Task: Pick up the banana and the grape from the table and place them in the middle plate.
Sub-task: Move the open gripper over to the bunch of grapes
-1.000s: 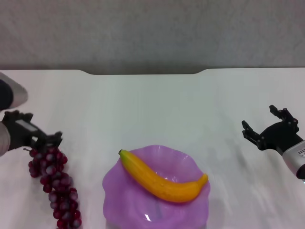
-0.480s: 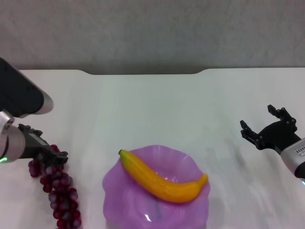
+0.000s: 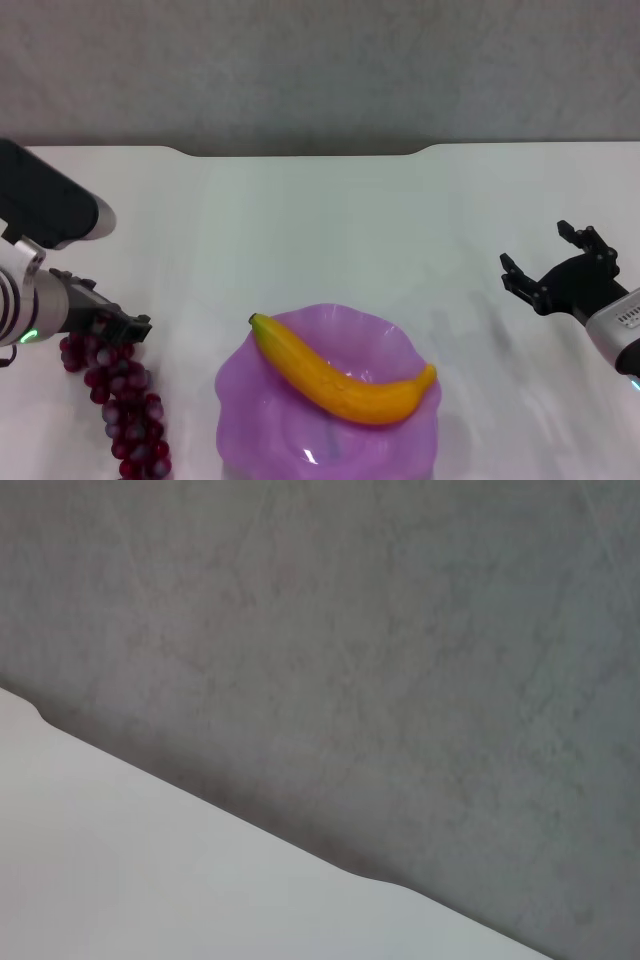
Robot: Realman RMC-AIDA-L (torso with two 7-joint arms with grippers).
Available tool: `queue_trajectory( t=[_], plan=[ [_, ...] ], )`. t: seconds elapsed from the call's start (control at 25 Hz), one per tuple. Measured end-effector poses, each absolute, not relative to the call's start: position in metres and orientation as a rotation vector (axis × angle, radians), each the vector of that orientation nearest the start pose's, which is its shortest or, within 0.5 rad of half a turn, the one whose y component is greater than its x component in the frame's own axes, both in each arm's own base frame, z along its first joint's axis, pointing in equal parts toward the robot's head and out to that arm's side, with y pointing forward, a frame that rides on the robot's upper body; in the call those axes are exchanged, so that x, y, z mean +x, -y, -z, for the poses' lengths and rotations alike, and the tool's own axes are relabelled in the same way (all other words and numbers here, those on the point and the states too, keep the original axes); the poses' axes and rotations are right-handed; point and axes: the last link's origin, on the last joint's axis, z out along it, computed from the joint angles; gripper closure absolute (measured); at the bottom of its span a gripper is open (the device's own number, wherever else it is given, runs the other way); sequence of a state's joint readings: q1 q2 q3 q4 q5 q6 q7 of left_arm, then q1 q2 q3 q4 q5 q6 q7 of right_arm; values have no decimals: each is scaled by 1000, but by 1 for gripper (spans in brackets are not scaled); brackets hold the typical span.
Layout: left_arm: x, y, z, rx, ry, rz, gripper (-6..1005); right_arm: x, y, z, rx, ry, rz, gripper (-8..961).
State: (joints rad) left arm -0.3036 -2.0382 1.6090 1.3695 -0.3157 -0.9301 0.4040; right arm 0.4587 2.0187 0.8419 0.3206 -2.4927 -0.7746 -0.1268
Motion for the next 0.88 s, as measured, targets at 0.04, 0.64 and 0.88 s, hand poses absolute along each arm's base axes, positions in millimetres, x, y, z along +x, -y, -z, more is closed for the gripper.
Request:
queue_trajectory(
  t=[0.04,0.64,0.88],
  plan=[
    [-264,-362,-8,-2131,785,-363,122,323,-350,52,-1947,-351,-289,75],
    [-292,-374,-4,-2090,839,-378,123,323,-350,52,-1946,-360,-296,75],
    [-293,-372,-1,-2098,844,-392,122,323,-351,52,-1946,-361,-298,75]
  ],
)
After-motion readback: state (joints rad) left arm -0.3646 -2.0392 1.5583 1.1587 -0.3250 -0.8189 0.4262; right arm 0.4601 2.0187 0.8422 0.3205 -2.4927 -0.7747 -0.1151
